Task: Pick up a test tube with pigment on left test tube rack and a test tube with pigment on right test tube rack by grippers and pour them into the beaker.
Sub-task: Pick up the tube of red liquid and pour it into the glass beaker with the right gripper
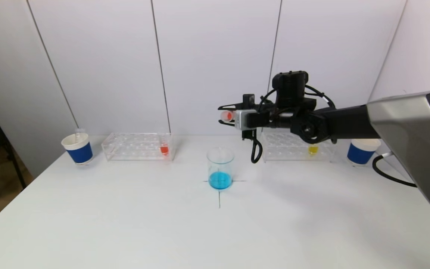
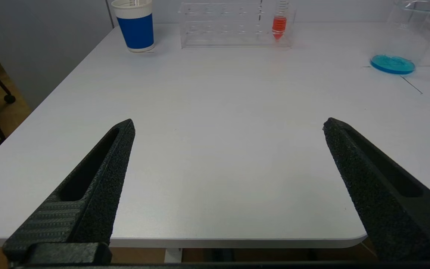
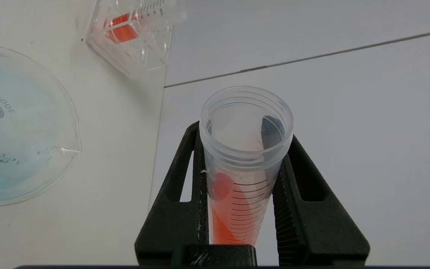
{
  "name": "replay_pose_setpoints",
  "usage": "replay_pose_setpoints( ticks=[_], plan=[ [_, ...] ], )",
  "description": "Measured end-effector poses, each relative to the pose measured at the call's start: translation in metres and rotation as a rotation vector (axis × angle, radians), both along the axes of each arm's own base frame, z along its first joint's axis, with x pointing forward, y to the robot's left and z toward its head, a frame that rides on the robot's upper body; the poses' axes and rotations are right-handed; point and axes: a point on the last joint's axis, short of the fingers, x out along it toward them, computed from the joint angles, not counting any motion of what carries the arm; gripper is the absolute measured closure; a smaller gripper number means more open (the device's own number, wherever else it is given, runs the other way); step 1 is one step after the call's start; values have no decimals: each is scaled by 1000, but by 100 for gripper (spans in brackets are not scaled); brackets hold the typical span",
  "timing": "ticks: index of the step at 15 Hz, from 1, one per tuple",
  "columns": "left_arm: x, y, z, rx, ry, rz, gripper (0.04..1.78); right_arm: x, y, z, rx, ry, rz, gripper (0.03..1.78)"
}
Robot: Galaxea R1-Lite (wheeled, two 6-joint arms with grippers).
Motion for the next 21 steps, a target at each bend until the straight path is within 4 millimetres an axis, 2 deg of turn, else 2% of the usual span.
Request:
replay_pose_setpoints(
  ticks=[14, 21],
  plan=[
    [0, 0, 0, 0, 0, -1, 6, 5, 5, -22, -145, -89, 5, 127],
    [0, 0, 0, 0, 0, -1, 6, 5, 7, -19, -225, -149, 17, 127]
  ],
)
